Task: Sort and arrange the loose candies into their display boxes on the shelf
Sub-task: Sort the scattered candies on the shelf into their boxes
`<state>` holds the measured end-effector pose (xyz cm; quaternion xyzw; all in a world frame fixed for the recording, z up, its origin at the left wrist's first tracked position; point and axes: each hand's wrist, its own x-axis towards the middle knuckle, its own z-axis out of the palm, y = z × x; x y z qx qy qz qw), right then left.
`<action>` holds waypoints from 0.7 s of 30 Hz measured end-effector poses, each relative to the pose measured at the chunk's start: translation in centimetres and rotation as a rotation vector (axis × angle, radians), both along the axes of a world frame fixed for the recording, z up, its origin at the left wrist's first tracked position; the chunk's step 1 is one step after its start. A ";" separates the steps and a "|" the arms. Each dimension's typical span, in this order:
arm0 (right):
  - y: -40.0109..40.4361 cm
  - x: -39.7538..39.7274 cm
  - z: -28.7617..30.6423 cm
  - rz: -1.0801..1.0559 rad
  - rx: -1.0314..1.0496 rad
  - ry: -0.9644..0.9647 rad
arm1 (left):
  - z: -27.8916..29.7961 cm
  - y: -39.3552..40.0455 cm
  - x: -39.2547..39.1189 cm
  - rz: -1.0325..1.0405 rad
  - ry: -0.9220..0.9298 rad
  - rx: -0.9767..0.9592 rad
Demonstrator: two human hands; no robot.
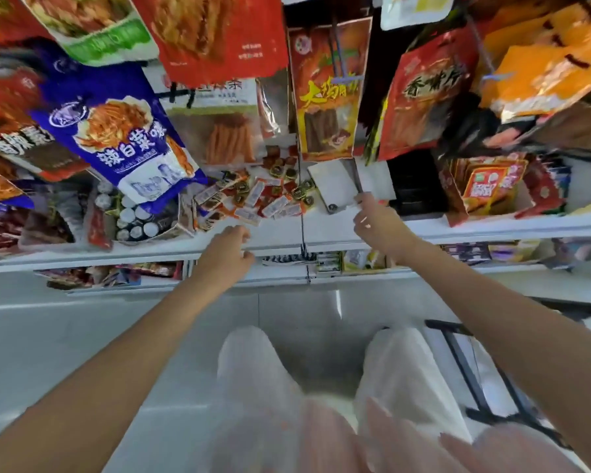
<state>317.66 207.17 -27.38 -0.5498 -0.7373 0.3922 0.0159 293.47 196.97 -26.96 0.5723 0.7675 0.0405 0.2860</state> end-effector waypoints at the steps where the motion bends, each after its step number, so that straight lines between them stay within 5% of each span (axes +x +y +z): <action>1: 1.5 -0.3 -2.1 0.009 0.019 0.009 | -2.0 1.5 0.3 0.009 0.011 0.024; 7: 7.8 -2.3 -18.3 0.168 0.430 -0.059 | -18.0 7.8 1.3 -0.088 0.326 0.059; 12: 10.7 -3.6 -25.6 0.314 0.741 -0.046 | -26.3 8.8 -0.1 -0.024 0.288 0.368; 15: 9.7 -3.9 -26.8 0.271 0.863 -0.090 | -28.3 7.5 -0.5 -0.043 0.230 0.527; 21: 5.9 -4.6 -25.8 0.250 0.777 -0.157 | -26.1 4.7 -1.0 -0.013 0.226 0.598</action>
